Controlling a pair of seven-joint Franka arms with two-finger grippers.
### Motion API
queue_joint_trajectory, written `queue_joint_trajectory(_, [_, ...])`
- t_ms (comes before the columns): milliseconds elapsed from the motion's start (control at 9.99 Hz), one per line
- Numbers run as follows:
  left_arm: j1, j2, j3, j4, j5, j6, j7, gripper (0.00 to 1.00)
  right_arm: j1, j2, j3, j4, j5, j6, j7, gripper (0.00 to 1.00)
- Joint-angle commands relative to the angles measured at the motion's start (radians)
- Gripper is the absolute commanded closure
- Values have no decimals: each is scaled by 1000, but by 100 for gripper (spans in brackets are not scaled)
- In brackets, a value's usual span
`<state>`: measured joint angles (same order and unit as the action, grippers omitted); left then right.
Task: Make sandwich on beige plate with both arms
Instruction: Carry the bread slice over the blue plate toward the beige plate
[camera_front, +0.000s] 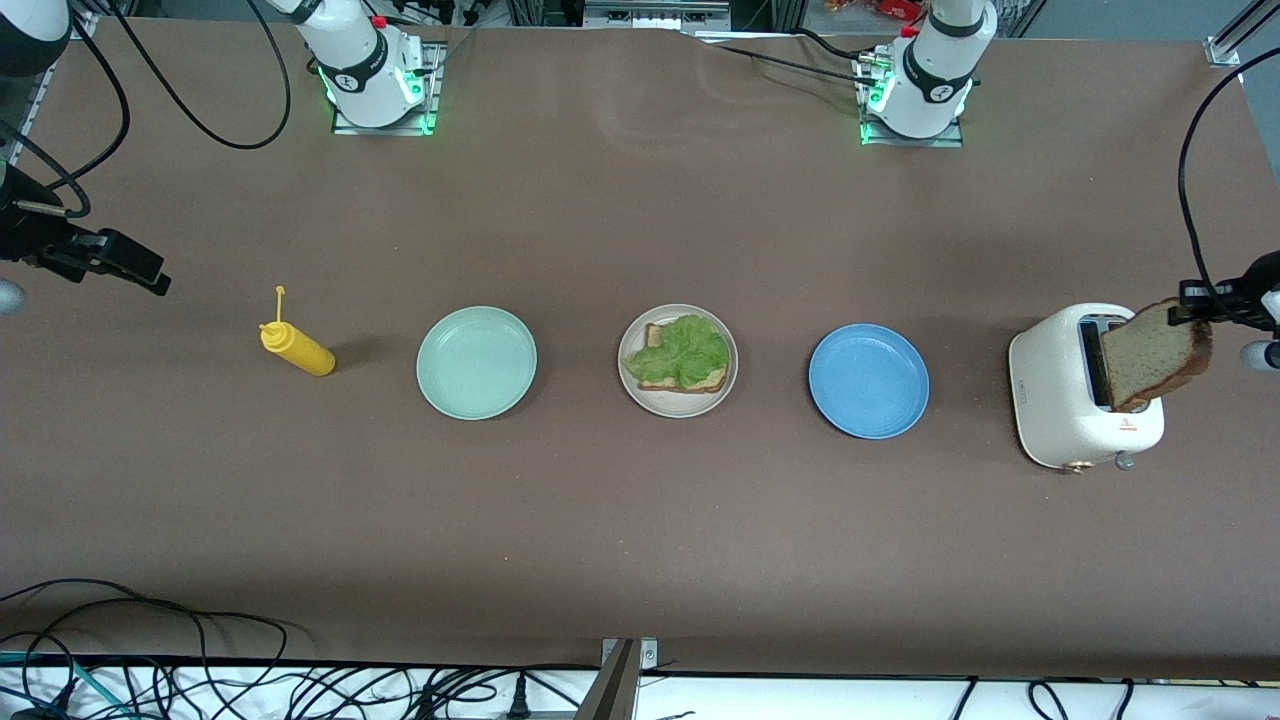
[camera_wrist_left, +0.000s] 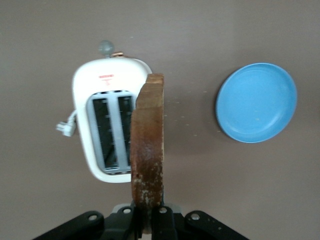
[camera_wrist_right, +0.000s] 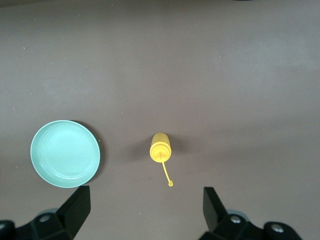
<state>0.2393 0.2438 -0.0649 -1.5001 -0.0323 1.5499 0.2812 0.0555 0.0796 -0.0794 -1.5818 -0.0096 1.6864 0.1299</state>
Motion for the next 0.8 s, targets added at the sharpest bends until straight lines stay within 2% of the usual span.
queue_joint_trajectory(0, [-17, 52, 4, 41, -204, -76, 20, 100, 3, 20, 9, 9, -3, 16, 17, 0])
queue_joint_trajectory(401, [-96, 196, 4, 32, -651, -108, -2, 100, 6, -27, 18, 46, -12, 2, 13, 0])
queue_joint_trajectory(601, [-152, 265, 4, 38, -798, -102, -7, 100, 3, -27, 7, 60, -18, -5, -6, 0])
queue_joint_trajectory(701, [-182, 281, 4, 37, -831, -94, -5, 100, 3, -27, 4, 60, -16, -33, -6, 0])
